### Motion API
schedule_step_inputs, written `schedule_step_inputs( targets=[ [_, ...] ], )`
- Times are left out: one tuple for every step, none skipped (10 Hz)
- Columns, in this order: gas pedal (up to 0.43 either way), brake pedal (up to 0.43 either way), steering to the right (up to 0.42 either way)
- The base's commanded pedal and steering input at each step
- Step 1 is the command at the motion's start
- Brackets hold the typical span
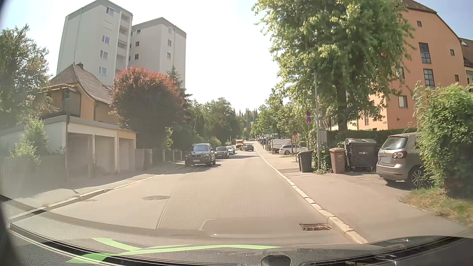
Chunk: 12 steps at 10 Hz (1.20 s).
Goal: Follow the waypoints while adhering to traffic rules and regulations
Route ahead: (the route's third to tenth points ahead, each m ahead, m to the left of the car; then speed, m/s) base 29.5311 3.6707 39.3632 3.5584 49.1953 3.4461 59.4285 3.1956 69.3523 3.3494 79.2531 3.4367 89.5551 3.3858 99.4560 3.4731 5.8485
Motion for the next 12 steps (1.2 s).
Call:
schedule_step_inputs(
  targets=[
    [0.087, 0.000, -0.001],
    [0.087, 0.000, -0.001],
    [0.087, 0.000, -0.003],
    [0.087, 0.000, -0.005],
    [0.098, 0.000, -0.007],
    [0.110, 0.000, -0.007],
    [0.130, 0.000, -0.007],
    [0.130, 0.000, -0.007],
    [0.130, 0.000, -0.005],
    [0.130, 0.000, -0.004],
    [0.130, 0.000, -0.004],
    [0.130, 0.000, -0.006]
  ],
)
